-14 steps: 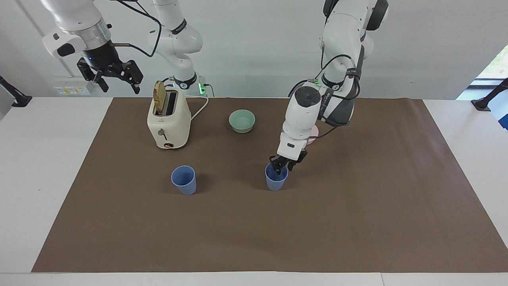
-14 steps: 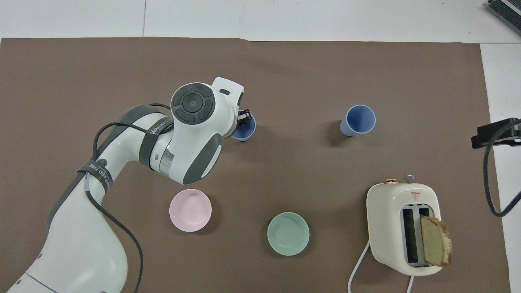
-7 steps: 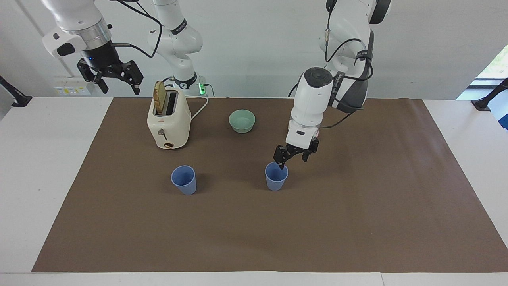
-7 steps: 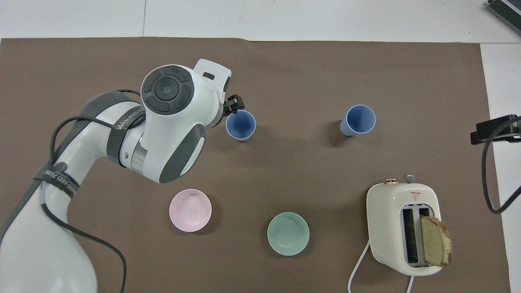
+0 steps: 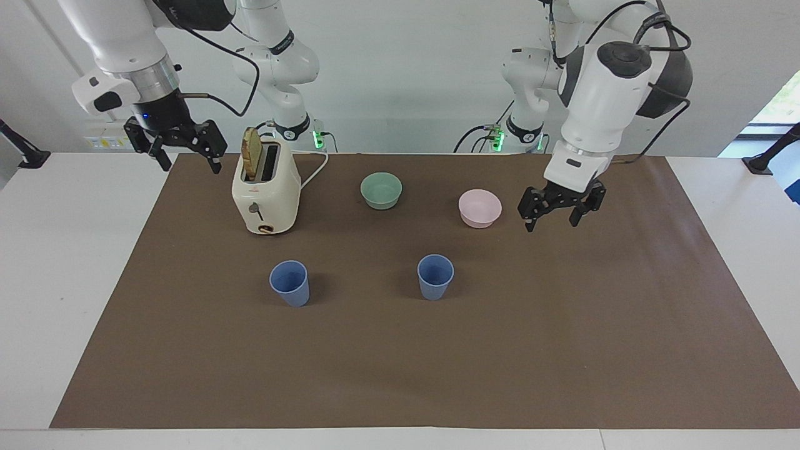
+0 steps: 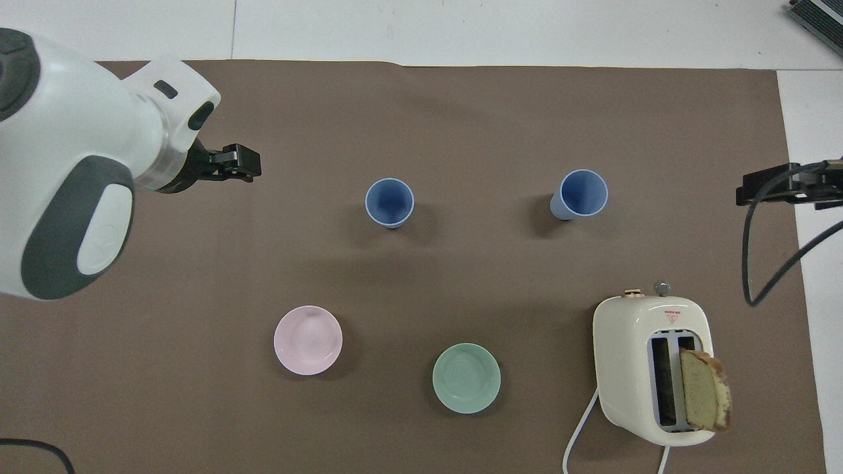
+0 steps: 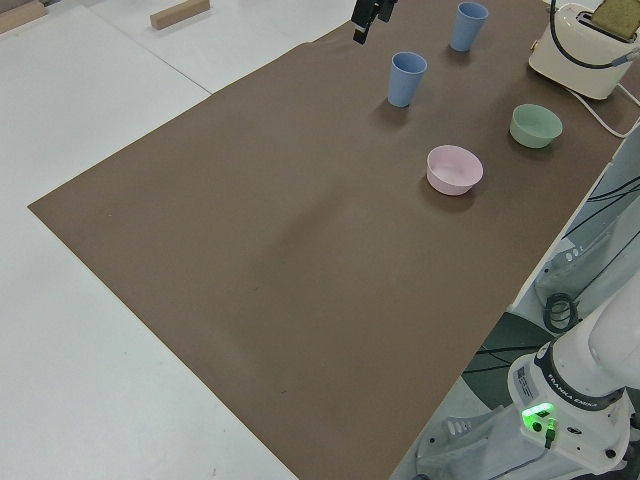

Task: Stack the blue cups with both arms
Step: 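Withdraw the left gripper while the right gripper reaches the other cup, then close the right gripper on the second blue cup's rim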

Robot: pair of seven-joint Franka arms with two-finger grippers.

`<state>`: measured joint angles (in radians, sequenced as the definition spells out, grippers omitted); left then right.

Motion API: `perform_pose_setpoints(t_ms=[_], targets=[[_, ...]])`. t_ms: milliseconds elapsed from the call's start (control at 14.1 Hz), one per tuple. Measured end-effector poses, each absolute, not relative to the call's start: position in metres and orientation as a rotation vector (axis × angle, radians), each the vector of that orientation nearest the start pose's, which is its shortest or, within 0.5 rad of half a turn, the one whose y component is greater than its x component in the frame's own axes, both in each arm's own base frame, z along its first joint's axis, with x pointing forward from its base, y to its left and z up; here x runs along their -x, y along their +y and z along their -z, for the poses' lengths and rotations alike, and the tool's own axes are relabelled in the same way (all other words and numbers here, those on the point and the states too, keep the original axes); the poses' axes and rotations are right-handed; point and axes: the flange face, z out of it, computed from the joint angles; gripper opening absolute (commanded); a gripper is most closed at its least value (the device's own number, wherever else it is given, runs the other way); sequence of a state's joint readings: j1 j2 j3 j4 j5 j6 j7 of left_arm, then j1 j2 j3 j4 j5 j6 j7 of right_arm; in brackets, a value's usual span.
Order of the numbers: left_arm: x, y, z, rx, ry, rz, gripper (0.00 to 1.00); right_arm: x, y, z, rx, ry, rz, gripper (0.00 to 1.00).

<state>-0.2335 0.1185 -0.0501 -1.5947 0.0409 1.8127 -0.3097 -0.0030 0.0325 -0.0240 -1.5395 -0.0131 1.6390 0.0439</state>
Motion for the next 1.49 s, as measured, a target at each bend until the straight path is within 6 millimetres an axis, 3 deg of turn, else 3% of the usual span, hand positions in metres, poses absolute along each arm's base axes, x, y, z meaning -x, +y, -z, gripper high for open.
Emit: perform_pose_setpoints(t_ms=[213, 498, 782, 1138, 1209, 1351, 1494], targets=[[-0.578, -0.123, -0.588, 3.114, 0.135, 0.126, 1.00, -0.605, -0.001, -0.582, 3.151, 0.066, 0.134, 1.00], [-0.555, -0.063, -0.626, 3.116, 0.214, 0.099, 1.00, -0.647, 0.025, -0.504, 3.153, 0.003, 0.127, 1.00], [-0.532, -0.062, -0.655, 3.113, 0.229, 0.071, 1.00, -0.663, 0.034, -0.441, 3.155, -0.021, 0.109, 1.00], [-0.530, -0.067, -0.656, 3.120, 0.239, 0.061, 1.00, -0.660, 0.054, -0.402, 3.157, -0.069, 0.047, 1.00], [-0.529, -0.068, -0.656, 3.120, 0.243, 0.059, 1.00, -0.658, 0.054, -0.395, 3.158, -0.070, 0.044, 0.95], [-0.529, -0.068, -0.655, 3.119, 0.244, 0.048, 1.00, -0.654, 0.055, -0.383, 3.158, -0.073, 0.023, 0.72], [-0.525, -0.066, -0.659, 3.119, 0.239, 0.038, 1.00, -0.650, 0.057, -0.376, 3.158, -0.078, 0.002, 0.23]])
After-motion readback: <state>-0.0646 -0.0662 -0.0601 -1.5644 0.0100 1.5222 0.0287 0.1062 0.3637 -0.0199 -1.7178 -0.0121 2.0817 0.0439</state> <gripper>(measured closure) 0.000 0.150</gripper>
